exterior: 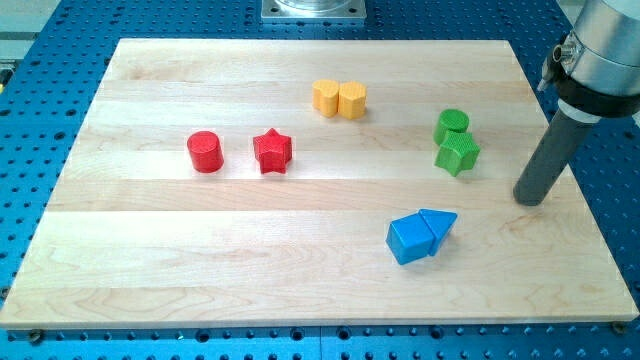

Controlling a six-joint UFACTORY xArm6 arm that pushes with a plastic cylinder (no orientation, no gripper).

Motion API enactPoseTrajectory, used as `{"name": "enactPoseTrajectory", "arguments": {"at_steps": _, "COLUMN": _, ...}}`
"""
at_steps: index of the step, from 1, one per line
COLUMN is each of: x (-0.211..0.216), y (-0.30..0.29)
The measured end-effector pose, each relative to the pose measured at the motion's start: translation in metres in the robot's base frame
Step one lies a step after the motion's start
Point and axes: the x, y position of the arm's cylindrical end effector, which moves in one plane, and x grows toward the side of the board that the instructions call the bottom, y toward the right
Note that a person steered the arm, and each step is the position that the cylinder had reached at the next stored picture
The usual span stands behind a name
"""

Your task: Move your arm at the bottom right side of the hexagon

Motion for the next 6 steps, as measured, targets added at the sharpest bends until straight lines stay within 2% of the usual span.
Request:
{"name": "enactPoseTrajectory", "arguments": {"at_steps": 3, "x": 0.008, "y": 0.0}}
{"name": "enactPoseTrajectory", "arguments": {"at_steps": 4, "x": 0.008, "y": -0.03}}
{"name": "enactPoseTrajectory", "arguments": {"at_steps": 6, "x": 0.01, "y": -0.159}}
